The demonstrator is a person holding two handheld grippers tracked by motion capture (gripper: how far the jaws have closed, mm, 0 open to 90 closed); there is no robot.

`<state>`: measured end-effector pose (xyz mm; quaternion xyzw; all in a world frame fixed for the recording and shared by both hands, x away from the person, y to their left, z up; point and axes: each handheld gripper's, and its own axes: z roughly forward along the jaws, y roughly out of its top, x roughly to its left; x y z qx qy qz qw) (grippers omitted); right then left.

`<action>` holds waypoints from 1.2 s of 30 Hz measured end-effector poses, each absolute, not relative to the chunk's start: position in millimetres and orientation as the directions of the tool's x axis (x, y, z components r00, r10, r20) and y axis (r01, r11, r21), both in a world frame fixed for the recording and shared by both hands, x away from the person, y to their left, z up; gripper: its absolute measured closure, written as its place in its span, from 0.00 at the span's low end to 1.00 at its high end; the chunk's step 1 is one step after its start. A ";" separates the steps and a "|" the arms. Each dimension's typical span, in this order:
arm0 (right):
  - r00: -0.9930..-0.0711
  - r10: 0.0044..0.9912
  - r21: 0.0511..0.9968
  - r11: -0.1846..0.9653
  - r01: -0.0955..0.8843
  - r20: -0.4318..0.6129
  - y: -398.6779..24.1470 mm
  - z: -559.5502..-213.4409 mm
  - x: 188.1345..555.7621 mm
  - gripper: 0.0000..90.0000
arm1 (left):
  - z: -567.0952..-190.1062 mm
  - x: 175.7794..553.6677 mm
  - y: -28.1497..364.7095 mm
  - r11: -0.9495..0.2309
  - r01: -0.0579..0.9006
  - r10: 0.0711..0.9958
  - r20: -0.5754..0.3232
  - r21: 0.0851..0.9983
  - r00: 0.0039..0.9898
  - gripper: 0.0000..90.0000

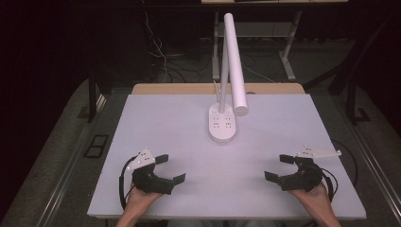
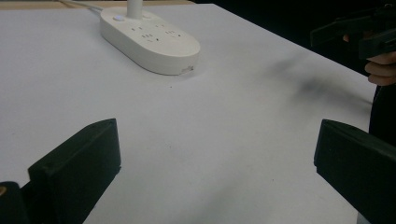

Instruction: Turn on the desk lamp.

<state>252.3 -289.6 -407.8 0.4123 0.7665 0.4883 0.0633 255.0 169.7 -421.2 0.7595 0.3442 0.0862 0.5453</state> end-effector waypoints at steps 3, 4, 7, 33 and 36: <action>-0.651 0.692 0.800 0.180 0.573 0.311 -290.5 -408.0 252.7 0.00 | -421.1 254.7 169.9 -0.173 0.428 0.615 -0.242 0.887 0.750 0.00; -0.651 0.692 0.800 0.180 0.573 0.311 -290.5 -408.0 252.7 0.00 | -421.1 254.6 169.9 -0.174 0.429 0.614 -0.243 0.887 0.751 0.00; -0.652 0.690 0.796 0.182 0.577 0.314 -292.0 -408.3 252.7 0.00 | -421.3 254.3 169.6 -0.174 0.429 0.614 -0.243 0.886 0.751 0.00; -0.661 0.690 0.777 0.230 0.587 0.295 -288.8 -403.6 252.9 0.00 | -421.0 252.5 172.7 -0.162 0.431 0.622 -0.247 0.888 0.743 0.00; -0.662 0.691 0.773 0.237 0.588 0.291 -287.2 -402.5 255.2 0.00 | -421.3 252.7 172.5 -0.162 0.432 0.622 -0.248 0.887 0.743 0.00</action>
